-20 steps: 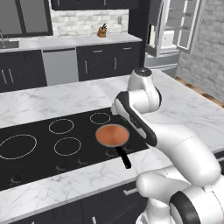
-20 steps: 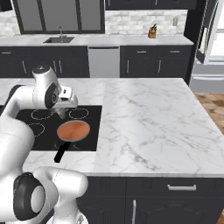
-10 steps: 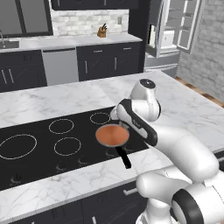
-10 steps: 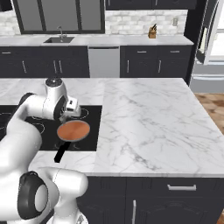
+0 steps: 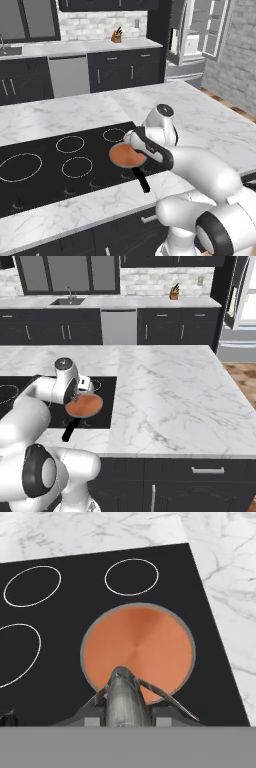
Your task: Retrieve the fish from the fridge and place it on the saucepan with marinade on the stove.
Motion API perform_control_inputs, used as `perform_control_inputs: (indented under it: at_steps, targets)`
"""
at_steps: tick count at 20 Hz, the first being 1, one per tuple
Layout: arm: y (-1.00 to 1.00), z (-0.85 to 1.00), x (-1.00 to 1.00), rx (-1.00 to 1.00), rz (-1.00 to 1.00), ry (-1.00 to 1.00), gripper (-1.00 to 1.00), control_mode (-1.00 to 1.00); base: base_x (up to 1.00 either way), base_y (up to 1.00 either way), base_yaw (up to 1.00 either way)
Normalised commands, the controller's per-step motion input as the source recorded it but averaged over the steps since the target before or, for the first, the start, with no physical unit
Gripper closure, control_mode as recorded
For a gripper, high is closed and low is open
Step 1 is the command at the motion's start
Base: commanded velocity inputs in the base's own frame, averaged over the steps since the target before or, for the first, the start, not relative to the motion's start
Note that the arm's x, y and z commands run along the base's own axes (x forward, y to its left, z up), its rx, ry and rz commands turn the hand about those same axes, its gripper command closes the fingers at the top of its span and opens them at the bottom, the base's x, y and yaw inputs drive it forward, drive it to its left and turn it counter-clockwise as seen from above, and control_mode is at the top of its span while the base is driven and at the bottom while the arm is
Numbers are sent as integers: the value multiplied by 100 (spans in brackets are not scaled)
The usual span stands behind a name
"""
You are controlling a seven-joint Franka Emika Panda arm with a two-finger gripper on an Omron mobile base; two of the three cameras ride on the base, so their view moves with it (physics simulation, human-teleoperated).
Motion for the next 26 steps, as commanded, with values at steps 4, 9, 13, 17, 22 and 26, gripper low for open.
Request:
perform_control_inputs:
  at_steps: [4,9,13,17,22,26]
  targets:
    - [13,-21,42,0,0,-2,100,-100,0,0,0]
    - [9,-19,32,0,0,0,100,-100,0,0,0]
    - [0,-20,19,0,0,3,100,-100,0,0,0]
    - [0,-25,23,-2,0,5,100,-100,0,0,0]
    - [0,-28,35,-2,0,5,100,-100,0,0,0]
    - [0,-26,28,-1,0,2,100,-100,0,0,0]
